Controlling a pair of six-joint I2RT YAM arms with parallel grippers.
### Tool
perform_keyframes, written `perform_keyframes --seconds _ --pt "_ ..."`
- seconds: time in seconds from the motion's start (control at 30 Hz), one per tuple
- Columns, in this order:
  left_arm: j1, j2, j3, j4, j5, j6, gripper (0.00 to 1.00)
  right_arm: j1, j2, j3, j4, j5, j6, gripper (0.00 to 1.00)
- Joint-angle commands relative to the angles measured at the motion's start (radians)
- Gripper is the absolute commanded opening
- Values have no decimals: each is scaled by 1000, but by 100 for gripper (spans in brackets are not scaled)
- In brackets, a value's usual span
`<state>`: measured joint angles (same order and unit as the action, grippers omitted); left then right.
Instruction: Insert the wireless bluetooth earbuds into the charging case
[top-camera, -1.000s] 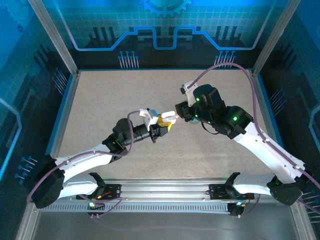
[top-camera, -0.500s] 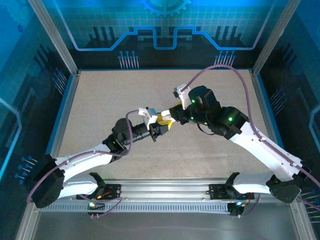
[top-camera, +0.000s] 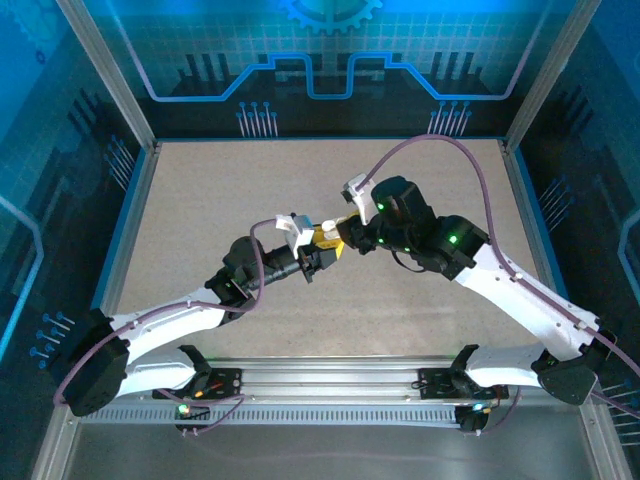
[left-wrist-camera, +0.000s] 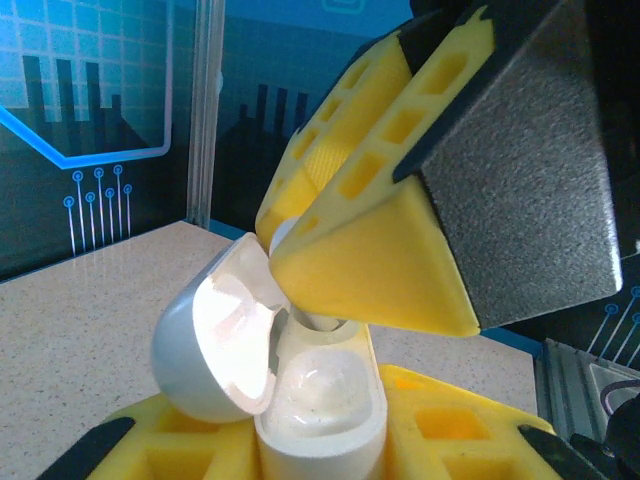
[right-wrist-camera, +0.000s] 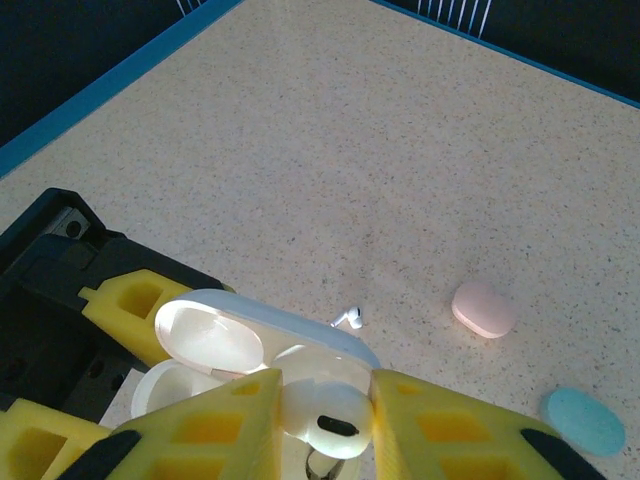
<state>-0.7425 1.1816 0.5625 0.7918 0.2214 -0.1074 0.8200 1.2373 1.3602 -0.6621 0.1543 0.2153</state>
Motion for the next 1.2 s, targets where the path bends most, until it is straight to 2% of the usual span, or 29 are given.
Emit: perform_keyframes --seconds 0.0,0.2,0.4,0.77,0.93,1.03,1.17 --pt "-7 -4 34 63 -18 -21 27 17 1 -12 10 -36 -29 28" --pt "-7 -10 31 67 -29 -14 27 17 -20 -31 9 -124 -41 31" --pt "-7 -9 24 86 -16 -6 27 6 -17 -11 -2 -156 -12 41" --pt "-7 -32 17 44 -9 47 27 -116 -60 16 42 -331 134 58" --pt "-6 -33 19 42 -10 57 27 -155 -63 29 42 -383 165 59" --pt "-7 -33 18 39 -7 65 27 -163 -63 30 37 -360 183 59" --pt "-6 -42 10 36 -13 83 27 -195 -51 29 16 -349 212 54"
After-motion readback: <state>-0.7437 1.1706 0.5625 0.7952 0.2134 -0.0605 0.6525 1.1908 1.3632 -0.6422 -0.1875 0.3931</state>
